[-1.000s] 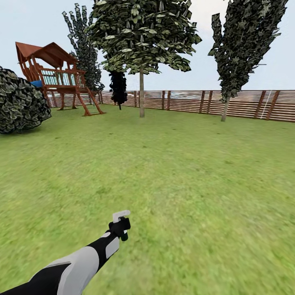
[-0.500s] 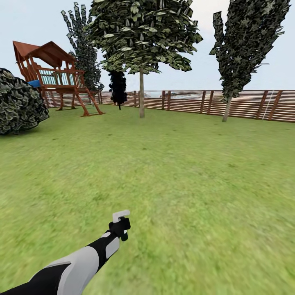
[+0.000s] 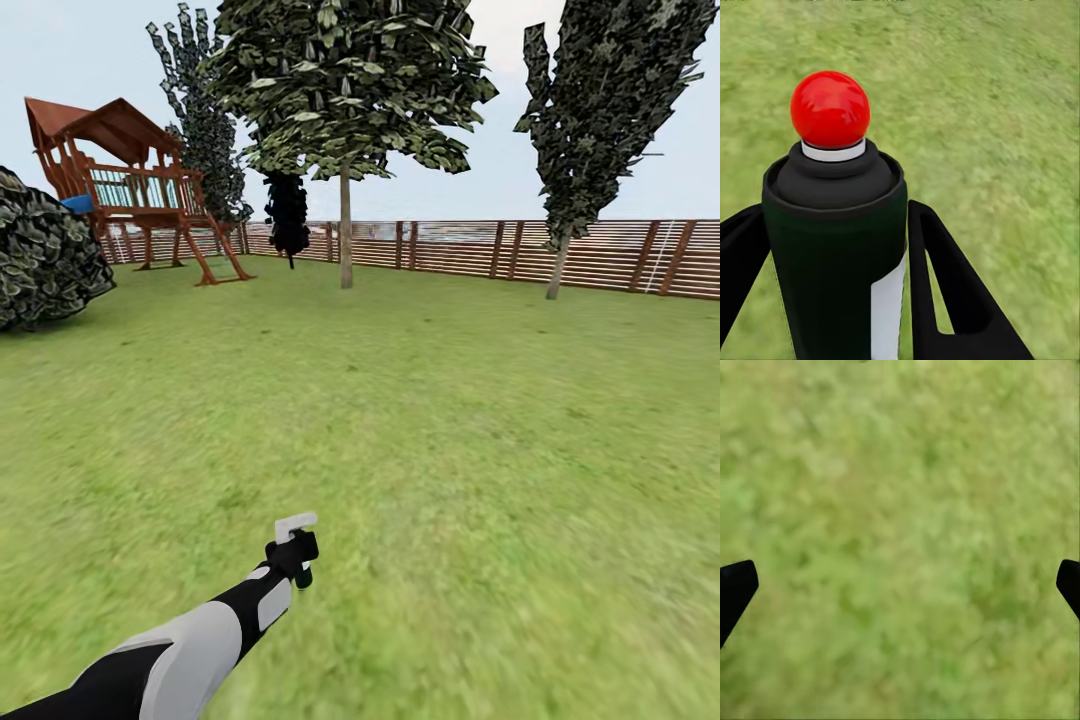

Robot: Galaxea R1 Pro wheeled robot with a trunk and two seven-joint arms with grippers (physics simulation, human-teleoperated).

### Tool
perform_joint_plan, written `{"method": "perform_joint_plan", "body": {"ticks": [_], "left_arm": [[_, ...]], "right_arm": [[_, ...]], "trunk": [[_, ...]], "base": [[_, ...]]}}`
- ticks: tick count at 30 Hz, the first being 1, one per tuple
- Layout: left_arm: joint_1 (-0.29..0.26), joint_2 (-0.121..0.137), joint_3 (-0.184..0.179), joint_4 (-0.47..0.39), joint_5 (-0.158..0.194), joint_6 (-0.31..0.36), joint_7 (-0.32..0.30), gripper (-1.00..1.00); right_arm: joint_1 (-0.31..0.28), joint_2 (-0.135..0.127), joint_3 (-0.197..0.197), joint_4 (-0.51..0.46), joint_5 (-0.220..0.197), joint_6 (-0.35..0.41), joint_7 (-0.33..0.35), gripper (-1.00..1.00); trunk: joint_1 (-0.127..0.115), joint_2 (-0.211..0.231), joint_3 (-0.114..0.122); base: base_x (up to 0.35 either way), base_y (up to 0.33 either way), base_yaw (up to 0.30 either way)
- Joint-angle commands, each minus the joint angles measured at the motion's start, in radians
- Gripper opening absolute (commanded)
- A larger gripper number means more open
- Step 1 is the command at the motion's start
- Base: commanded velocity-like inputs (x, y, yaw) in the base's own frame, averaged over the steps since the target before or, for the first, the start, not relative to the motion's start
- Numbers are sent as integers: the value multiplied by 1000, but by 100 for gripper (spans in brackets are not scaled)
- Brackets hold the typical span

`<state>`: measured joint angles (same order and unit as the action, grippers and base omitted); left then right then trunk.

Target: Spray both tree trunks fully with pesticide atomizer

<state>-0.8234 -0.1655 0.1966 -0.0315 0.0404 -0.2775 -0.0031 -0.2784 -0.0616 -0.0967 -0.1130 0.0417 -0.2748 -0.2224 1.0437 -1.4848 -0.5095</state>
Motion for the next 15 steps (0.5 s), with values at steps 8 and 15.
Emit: {"method": "perform_joint_plan", "body": {"ticks": [8, 15], "left_arm": [[-1, 0, 2, 1, 4, -3, 0, -100], [-1, 0, 2, 1, 4, -3, 0, -100]], "right_arm": [[-1, 0, -8, 1, 4, -4, 0, 100], [-1, 1, -8, 2, 4, -4, 0, 100]], "trunk": [[1, 0, -1], [1, 0, -1]], "base": [[350, 0, 0], [350, 0, 0]]}}
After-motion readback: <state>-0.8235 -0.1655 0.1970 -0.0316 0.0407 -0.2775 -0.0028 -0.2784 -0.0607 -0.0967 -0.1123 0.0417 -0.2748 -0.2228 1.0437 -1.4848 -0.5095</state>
